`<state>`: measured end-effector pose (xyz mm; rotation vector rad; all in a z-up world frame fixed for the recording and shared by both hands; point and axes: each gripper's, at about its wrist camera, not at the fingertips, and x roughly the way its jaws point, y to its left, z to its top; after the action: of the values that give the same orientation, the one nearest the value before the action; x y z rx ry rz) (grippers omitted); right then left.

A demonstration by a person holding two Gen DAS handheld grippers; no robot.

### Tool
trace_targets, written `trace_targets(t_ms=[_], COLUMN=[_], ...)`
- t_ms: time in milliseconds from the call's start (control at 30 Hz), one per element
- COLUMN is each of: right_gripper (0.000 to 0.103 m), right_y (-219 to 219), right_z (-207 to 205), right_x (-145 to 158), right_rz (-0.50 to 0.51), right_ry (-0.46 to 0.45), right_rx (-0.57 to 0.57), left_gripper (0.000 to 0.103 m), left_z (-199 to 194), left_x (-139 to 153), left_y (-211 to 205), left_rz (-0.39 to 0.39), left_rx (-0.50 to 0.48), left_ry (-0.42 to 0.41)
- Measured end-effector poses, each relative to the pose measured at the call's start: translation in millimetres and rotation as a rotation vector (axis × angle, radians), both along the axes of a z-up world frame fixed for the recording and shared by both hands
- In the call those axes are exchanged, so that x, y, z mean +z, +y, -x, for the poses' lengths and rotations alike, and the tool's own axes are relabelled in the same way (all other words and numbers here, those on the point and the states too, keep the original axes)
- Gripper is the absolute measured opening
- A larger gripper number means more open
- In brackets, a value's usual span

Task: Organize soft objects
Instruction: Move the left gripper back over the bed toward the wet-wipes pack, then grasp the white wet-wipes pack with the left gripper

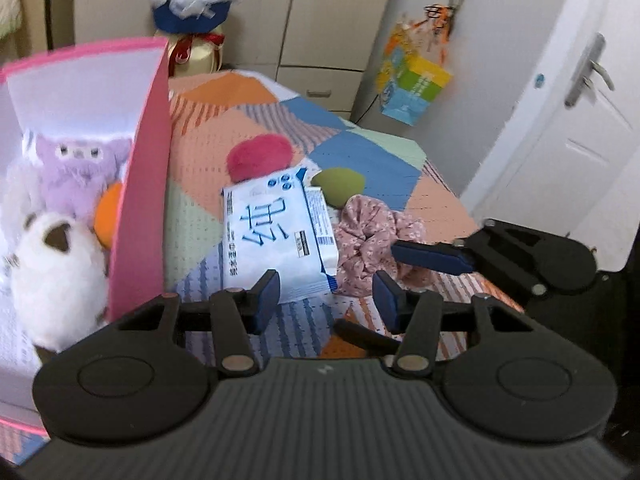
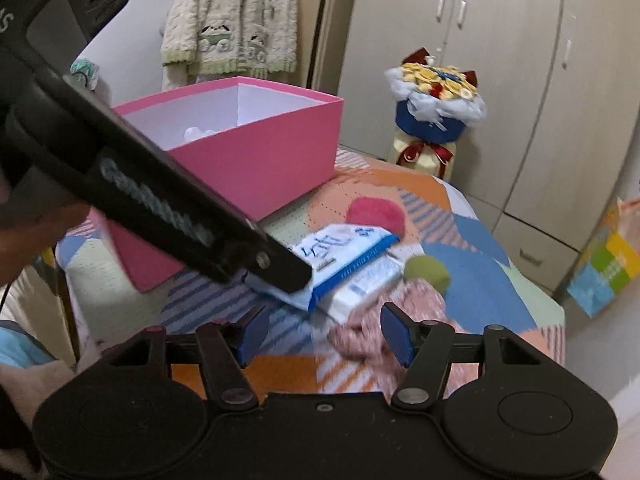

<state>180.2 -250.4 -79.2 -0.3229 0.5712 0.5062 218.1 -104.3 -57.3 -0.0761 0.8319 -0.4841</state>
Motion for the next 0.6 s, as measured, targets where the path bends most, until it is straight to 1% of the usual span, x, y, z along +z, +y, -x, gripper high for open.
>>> trace_targets(t_ms=[67,100,167,200,267,300,333,367,400,467,533,600], right_gripper=[0.062,0.061,0.061,0.061,0.058,0.052,0.039,0.030,0.026,0.012,0.006,0.004], right_y=[4.6,6.6,9.3,10.4,13.2,14.5,15.4,15.3,14.5,11.3,7.3,6.3], right_z=[-6.3,-10.2,-17.8,-20.7,-25.4,-27.6,-28.7,-29.5,-29.3,-26.4,-19.6,-9.9], right_x=[-4.5,-7.2,-12.5,-15.2,-20.4,-22.5,-23.7,-24.5,-24.2,-22.2,-19.4,-16.7], right_rz=[0.004,0.002,-0.019,-0.030,-0.031,-0.026,-0.024,-0.021,-0.023,-0.042,-0.071,-0.070], right_ry=[0.002,0.011,0.045,0.053,0.055,0.058,0.060,0.060,0.059,0.063,0.074,0.057], right_rx=[0.025,0.036,0.050,0.053,0.052,0.049,0.046,0.041,0.039,0.039,0.033,0.015], left_gripper=[0.048,0.047,0.046,0.046,0.046,0.046,0.045,0.045,0.045,0.046,0.046,0.048], left_z=[-1.6,-2.4,-4.8,-6.2,-10.1,-11.8,-13.3,-13.7,-13.7,-14.2,-13.8,-12.1], left_x=[-4.5,-6.4,-10.3,-12.9,-16.7,-18.3,-19.7,-20.4,-20.0,-19.6,-18.5,-18.2], left_y=[0.0,-1.1,-7.5,-9.5,-8.9,-8.0,-6.8,-6.3,-5.4,-4.6,-3.5,-3.1], left_rz=[0.008,0.003,-0.035,-0.035,0.000,0.010,0.019,0.023,0.028,0.052,0.076,0.082], left_rx=[0.017,0.031,0.065,0.077,0.083,0.087,0.091,0.095,0.096,0.087,0.076,0.072], left_ry=[-0.001,-0.015,-0.054,-0.062,-0.056,-0.050,-0.047,-0.048,-0.052,-0.044,-0.035,-0.036])
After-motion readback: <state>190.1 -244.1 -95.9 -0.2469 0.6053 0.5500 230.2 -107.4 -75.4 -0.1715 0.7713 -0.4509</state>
